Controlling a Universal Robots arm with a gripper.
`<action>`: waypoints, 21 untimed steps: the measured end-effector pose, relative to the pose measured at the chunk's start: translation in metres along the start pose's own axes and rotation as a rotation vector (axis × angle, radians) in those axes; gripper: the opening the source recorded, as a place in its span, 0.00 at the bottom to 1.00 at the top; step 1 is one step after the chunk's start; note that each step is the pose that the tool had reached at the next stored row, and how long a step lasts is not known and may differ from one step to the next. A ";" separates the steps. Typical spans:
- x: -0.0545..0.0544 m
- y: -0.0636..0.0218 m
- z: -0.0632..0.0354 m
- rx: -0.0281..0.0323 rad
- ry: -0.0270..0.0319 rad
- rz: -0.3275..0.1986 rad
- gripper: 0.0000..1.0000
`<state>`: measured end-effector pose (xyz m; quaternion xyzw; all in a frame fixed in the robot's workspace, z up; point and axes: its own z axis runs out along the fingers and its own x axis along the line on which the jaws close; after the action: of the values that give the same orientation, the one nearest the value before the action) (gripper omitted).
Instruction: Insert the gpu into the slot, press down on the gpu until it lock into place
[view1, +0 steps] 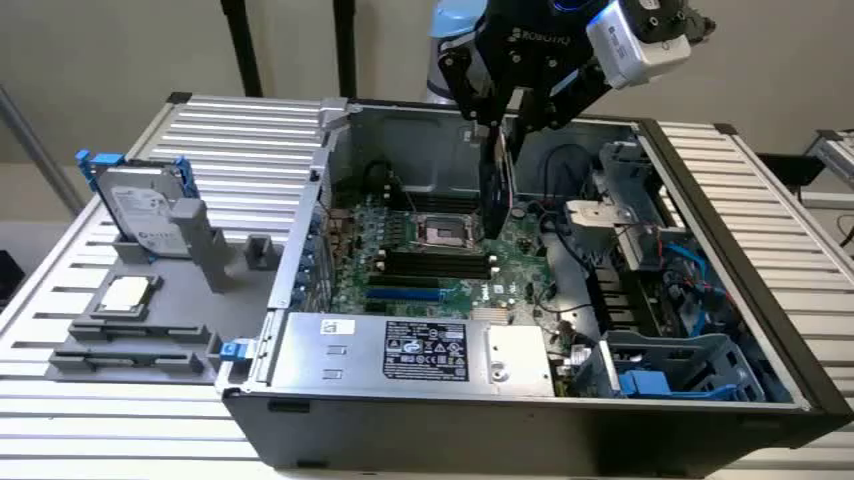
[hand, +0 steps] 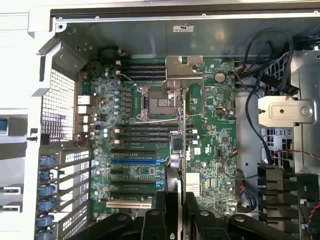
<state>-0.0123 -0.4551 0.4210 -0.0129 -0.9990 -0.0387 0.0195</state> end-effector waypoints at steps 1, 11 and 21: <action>0.000 0.0000 0.0000 0.0000 0.0000 0.000 0.26; 0.000 0.0000 0.0000 0.0000 0.0000 0.000 0.26; 0.000 0.0079 0.0030 0.0062 0.0042 -0.065 0.26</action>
<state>-0.0125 -0.4469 0.4187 0.0200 -0.9989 -0.0362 0.0204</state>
